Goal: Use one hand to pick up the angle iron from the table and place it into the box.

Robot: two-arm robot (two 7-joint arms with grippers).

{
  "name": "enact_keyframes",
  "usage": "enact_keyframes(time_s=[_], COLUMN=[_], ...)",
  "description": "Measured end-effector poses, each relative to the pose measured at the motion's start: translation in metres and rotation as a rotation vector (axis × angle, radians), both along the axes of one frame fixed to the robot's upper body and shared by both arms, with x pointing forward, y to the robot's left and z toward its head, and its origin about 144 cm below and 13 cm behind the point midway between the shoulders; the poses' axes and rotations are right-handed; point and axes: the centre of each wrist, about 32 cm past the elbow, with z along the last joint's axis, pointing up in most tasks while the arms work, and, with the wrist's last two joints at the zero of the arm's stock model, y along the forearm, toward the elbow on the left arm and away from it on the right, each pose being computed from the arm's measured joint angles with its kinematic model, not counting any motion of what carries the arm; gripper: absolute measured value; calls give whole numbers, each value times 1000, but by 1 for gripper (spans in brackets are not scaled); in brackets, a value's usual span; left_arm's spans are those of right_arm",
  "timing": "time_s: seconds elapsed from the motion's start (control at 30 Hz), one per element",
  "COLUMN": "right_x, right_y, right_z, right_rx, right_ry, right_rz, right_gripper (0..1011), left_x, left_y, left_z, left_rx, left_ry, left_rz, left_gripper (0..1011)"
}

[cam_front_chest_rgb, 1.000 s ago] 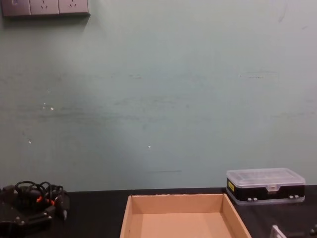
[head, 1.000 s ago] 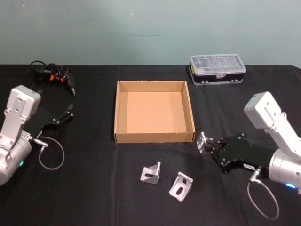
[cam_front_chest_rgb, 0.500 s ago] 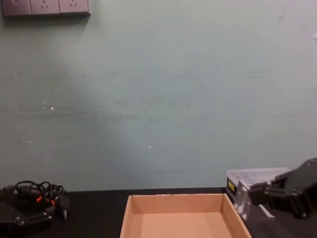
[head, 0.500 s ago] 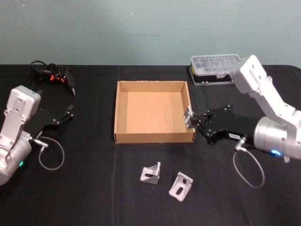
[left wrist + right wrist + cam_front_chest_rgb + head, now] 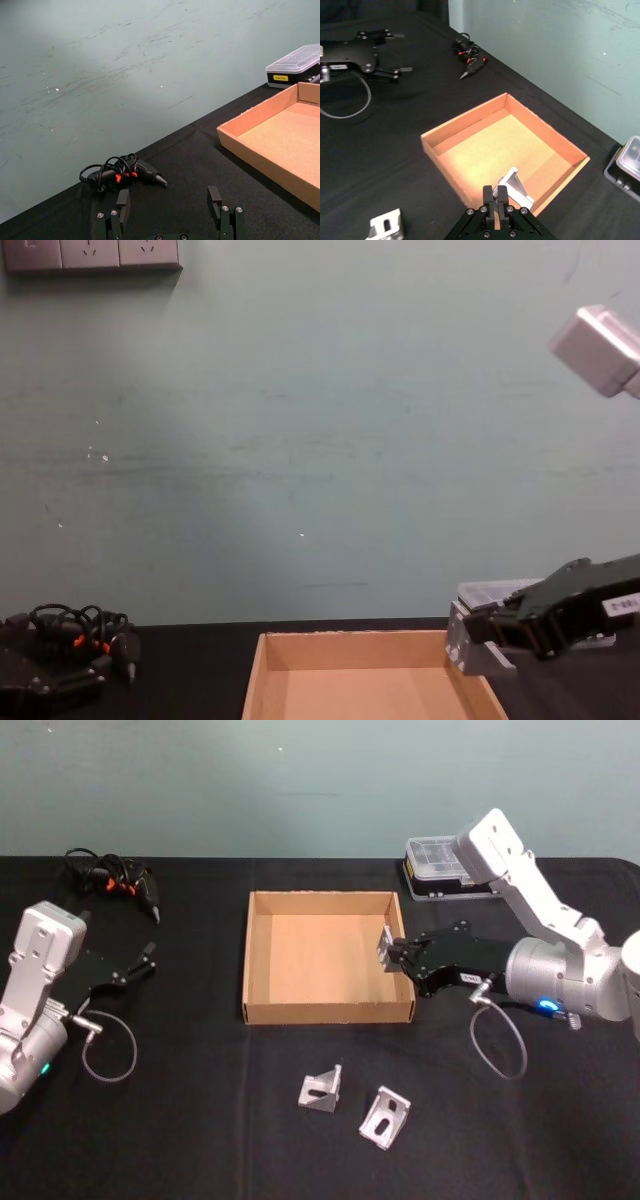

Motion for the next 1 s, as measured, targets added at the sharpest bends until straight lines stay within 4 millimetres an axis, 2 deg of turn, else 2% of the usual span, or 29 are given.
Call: enact_keyframes(time_s=[0.47, 1.0], right_x=[35, 58], right_y=[18, 28], right_z=[-19, -37], right_rx=[-3, 4], right_ry=[12, 20], right_rz=[-24, -37], right_gripper=[54, 54], left_x=[0, 0], left_y=[0, 0], left_z=[0, 0], left_rx=[0, 0], left_ry=[0, 0], left_rz=[0, 0], left_gripper=[1011, 1011])
